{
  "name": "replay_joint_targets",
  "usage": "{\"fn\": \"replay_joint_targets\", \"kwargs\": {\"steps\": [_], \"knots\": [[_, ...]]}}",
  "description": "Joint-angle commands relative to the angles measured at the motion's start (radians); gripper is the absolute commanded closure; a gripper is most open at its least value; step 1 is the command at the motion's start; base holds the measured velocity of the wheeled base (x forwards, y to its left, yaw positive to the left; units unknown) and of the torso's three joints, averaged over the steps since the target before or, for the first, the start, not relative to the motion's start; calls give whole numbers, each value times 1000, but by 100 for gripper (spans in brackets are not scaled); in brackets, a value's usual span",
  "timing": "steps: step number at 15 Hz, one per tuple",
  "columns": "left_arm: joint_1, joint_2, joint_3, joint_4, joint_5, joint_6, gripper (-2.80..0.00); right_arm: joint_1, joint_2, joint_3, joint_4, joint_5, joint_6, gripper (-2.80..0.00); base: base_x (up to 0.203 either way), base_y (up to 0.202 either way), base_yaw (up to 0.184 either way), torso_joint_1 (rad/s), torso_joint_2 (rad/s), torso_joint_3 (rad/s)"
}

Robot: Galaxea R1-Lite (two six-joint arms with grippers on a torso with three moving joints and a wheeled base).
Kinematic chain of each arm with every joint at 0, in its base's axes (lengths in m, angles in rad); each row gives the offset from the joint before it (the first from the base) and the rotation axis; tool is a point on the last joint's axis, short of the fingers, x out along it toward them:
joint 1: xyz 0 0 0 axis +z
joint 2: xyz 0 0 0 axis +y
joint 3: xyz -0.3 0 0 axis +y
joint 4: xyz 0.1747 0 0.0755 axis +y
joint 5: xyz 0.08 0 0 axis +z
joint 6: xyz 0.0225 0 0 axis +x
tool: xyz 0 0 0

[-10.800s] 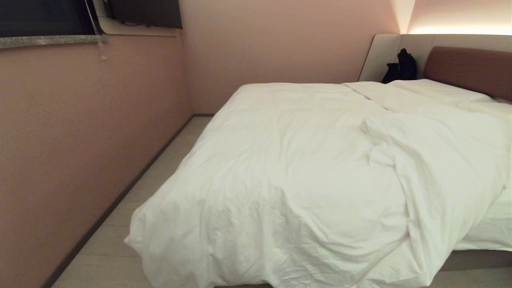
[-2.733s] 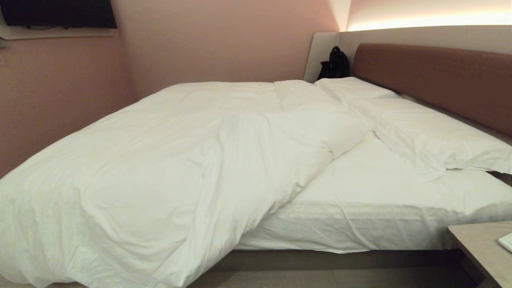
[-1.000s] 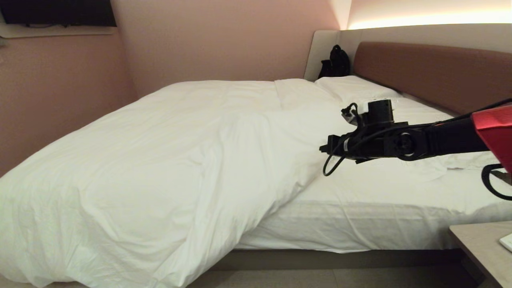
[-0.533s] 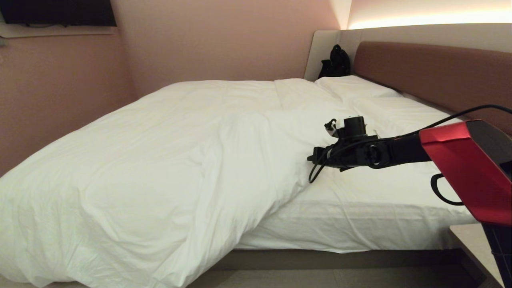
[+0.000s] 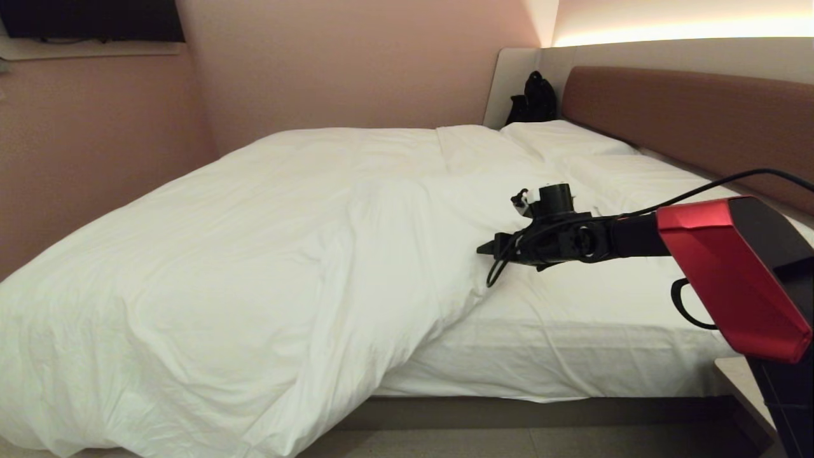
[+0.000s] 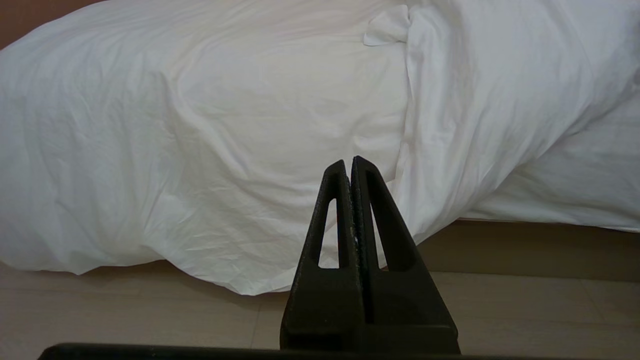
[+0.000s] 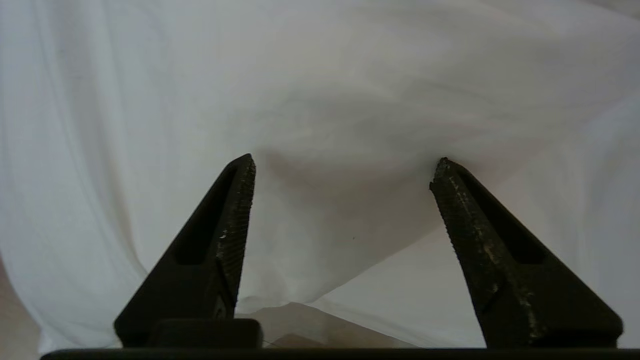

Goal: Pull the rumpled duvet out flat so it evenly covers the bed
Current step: Hold the folded corner of the quilt

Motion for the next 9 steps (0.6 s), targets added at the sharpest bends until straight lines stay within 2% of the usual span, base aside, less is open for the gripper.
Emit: {"fn": "replay_joint_targets", "kwargs": {"steps": [1,3,9], "knots": [[0,0,-1,0,0,0,0,1,22,-27,40,-50,-4,-280,0,0,0,0,0,0],[0,0,-1,0,0,0,0,10,23,-26,38,-52,-19,-280,0,0,0,0,0,0],[0,0,0,0,0,0,0,24,-9,-27,-33,-67,-154,-280,0,0,0,0,0,0]]}}
